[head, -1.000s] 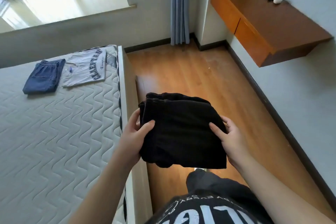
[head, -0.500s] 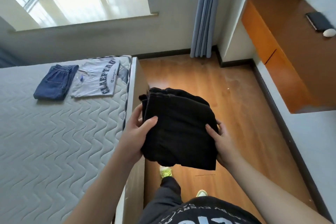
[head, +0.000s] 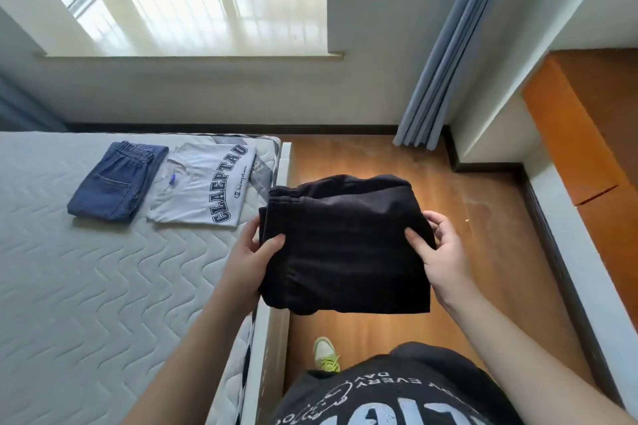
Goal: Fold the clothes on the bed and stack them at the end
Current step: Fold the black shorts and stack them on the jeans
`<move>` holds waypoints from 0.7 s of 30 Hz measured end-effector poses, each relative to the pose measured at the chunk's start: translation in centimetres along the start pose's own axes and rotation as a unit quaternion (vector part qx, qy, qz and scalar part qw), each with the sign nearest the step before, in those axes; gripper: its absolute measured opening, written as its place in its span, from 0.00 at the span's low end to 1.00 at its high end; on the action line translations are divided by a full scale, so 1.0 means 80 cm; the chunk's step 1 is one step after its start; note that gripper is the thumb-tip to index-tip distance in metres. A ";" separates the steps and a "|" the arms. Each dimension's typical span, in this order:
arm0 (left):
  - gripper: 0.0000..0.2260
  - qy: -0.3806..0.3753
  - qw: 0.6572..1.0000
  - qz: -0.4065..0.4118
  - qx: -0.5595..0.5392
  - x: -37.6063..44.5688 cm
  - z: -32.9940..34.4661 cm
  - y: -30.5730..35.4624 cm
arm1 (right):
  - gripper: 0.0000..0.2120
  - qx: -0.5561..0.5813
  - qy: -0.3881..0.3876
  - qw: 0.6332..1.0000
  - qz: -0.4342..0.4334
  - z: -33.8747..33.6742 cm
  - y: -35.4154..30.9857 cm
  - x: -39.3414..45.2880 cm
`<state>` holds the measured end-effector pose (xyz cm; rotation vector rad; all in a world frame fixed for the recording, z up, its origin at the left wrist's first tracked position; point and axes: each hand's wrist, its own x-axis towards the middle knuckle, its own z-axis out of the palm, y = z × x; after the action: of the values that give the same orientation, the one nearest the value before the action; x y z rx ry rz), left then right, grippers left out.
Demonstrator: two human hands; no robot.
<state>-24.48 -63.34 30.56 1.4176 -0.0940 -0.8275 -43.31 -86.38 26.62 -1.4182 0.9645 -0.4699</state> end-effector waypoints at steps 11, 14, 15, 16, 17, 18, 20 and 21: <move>0.18 -0.015 1.000 -0.001 0.012 0.194 0.054 0.042 | 0.13 0.010 0.010 1.000 0.006 0.006 -0.028 0.193; 0.17 -0.006 1.000 0.008 0.021 0.253 0.086 0.059 | 0.13 0.006 0.012 1.000 -0.007 0.001 -0.045 0.265; 0.16 -0.003 1.000 0.007 0.023 0.271 0.099 0.067 | 0.13 0.003 0.008 1.000 -0.009 -0.004 -0.053 0.288; 0.16 -0.002 1.000 0.004 0.027 0.288 0.111 0.075 | 0.13 0.002 0.003 1.000 -0.010 -0.008 -0.062 0.310; 0.18 -0.001 1.000 0.002 0.030 0.303 0.121 0.083 | 0.13 0.000 -0.001 1.000 -0.010 -0.013 -0.071 0.331; 0.19 0.000 1.000 0.002 0.030 0.318 0.131 0.092 | 0.13 -0.002 -0.004 1.000 -0.012 -0.018 -0.080 0.351; 0.22 0.006 1.000 0.010 0.027 0.349 0.148 0.111 | 0.13 -0.008 -0.016 1.000 -0.019 -0.025 -0.100 0.394; 0.22 0.006 0.999 0.013 0.030 0.364 0.154 0.118 | 0.13 -0.010 -0.024 0.999 -0.022 -0.027 -0.109 0.415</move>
<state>-5.59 -90.36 29.54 1.4744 -0.1280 -0.7997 -24.04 -114.90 26.00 -1.4652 0.9030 -0.4589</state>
